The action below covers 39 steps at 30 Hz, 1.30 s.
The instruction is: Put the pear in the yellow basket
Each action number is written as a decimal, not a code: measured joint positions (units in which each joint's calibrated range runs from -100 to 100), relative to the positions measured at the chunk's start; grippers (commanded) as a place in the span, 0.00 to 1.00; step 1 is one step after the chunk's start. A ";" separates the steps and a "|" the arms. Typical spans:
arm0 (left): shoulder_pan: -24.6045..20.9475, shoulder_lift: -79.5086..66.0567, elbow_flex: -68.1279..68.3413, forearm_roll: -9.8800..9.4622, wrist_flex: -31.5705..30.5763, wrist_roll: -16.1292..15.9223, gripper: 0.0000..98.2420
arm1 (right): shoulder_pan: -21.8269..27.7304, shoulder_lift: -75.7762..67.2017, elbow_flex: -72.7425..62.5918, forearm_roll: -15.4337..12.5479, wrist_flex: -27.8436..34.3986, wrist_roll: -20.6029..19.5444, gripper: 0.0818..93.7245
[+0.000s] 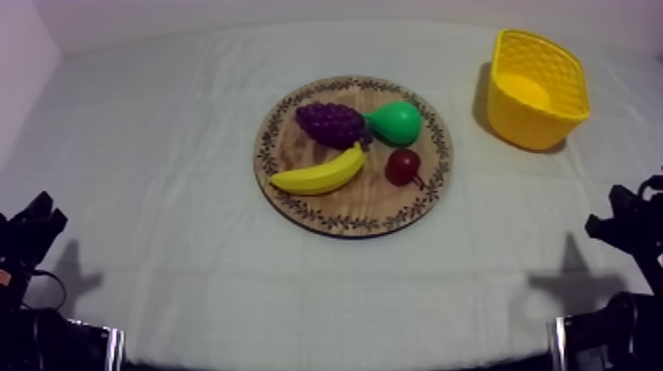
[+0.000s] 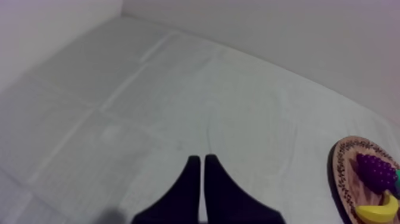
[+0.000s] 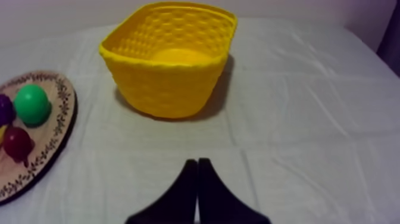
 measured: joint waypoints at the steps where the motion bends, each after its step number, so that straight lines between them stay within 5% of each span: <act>1: 0.00 0.00 0.00 0.00 0.00 0.00 0.00 | 0.00 0.00 0.00 0.00 0.00 0.64 0.00; 7: 0.00 0.00 0.00 0.00 0.00 0.00 0.00 | -0.29 0.00 0.00 0.00 0.00 2.03 0.00; 15: 0.00 0.00 0.00 0.00 0.00 -0.03 0.00 | -4.40 0.00 -0.67 0.00 2.56 -1.12 0.01; 20: 0.00 0.00 0.00 0.00 0.00 -0.03 0.00 | -6.15 -0.12 -2.57 -0.50 6.18 2.18 0.01; 30: 0.00 0.00 0.00 0.00 0.00 -0.03 0.00 | -12.09 10.80 -22.98 2.73 14.58 2.85 0.01; 39: 0.00 0.00 0.00 0.00 0.00 -0.03 0.00 | -15.64 29.47 -42.10 7.21 6.53 2.14 0.01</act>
